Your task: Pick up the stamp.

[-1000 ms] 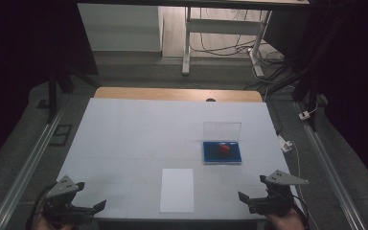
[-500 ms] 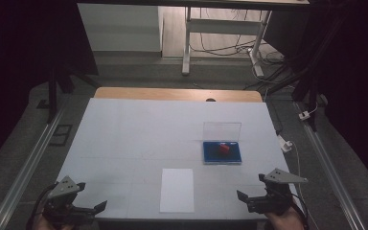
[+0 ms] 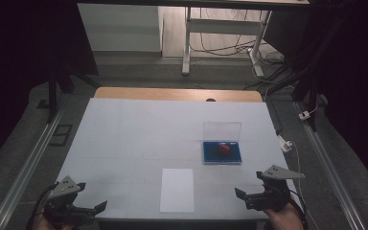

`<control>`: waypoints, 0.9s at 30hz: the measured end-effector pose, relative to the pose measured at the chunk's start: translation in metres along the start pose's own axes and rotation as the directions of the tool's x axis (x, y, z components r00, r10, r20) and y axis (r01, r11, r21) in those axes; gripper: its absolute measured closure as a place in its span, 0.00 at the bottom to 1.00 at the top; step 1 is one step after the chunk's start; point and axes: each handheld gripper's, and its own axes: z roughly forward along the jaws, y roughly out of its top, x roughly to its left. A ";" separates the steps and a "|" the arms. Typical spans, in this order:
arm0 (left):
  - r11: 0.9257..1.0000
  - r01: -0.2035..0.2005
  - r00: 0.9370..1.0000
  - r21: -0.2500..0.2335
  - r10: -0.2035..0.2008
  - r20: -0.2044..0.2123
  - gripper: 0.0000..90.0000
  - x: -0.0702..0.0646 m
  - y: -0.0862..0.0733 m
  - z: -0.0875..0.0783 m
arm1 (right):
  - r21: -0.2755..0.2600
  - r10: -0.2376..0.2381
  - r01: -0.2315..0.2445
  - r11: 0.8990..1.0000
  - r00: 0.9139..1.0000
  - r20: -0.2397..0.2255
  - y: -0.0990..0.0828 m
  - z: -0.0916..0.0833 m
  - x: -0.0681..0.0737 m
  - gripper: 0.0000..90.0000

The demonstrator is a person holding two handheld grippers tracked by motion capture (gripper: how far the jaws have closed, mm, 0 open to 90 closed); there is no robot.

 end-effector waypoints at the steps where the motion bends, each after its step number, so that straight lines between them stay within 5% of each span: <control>1: 1.000 0.000 1.000 0.000 0.000 -0.001 0.02 0.000 0.000 0.000 | 0.004 -0.006 0.006 1.000 1.000 -0.008 0.001 0.002 0.001 0.00; 27: 1.000 0.008 1.000 0.004 -0.008 -0.009 0.02 0.000 0.000 0.001 | -0.009 0.021 -0.022 1.000 0.997 -0.075 0.021 0.023 -0.005 0.00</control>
